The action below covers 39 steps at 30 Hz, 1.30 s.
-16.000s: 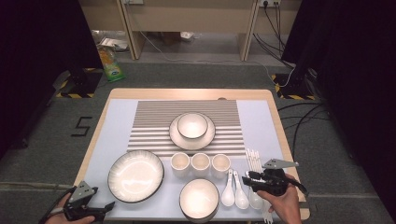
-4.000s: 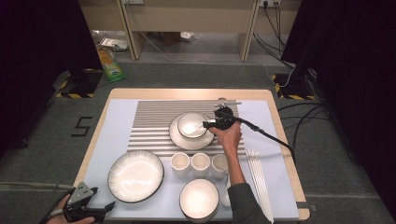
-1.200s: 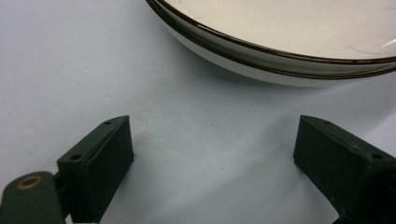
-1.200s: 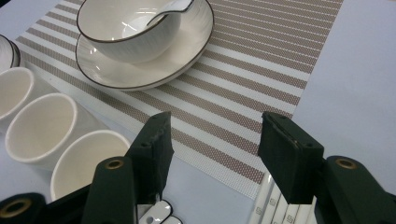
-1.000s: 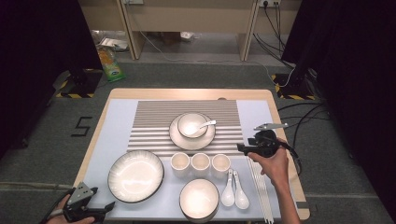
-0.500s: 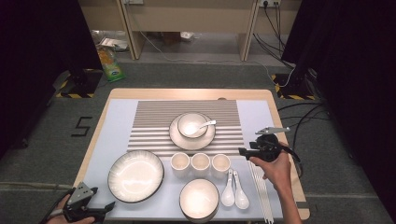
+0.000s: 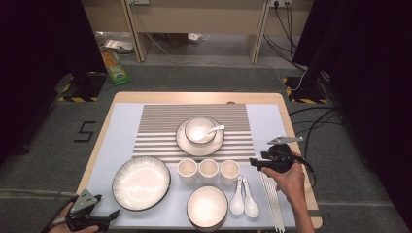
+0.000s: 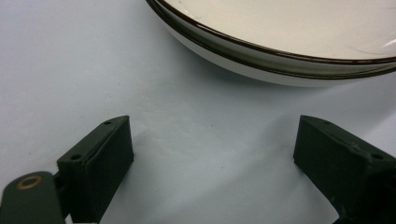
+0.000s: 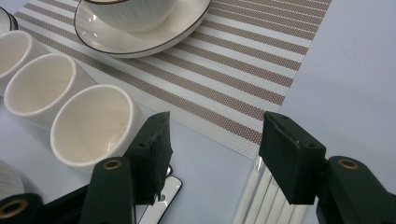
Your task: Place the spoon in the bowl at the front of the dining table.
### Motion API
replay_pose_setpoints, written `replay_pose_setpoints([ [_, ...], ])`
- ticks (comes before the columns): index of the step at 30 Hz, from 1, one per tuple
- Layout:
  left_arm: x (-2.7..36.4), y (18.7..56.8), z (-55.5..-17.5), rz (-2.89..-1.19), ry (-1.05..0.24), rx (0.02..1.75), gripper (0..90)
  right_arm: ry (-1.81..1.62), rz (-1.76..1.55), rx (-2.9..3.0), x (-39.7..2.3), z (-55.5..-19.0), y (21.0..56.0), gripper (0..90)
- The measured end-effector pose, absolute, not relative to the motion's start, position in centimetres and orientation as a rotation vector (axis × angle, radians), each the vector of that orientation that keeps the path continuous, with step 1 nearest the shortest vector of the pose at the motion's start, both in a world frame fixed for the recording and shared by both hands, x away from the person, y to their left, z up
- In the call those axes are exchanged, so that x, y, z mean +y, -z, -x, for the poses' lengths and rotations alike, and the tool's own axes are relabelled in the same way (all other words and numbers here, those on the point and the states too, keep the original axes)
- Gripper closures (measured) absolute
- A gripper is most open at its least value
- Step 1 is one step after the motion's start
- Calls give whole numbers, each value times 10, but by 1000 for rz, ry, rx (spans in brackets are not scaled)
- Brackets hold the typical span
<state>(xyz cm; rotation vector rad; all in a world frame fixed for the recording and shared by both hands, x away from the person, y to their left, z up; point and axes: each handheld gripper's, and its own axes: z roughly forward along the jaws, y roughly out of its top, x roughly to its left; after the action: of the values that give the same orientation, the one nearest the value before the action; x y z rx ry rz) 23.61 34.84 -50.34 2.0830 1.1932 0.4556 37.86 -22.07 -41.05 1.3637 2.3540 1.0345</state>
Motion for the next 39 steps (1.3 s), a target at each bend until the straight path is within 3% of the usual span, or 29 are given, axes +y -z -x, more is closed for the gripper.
replay_pose_setpoints([
  [39, 348, 503, -236, -2084, -455, 1195, 106, -965, -1470, 2331, -265, -350, 432, 452],
])
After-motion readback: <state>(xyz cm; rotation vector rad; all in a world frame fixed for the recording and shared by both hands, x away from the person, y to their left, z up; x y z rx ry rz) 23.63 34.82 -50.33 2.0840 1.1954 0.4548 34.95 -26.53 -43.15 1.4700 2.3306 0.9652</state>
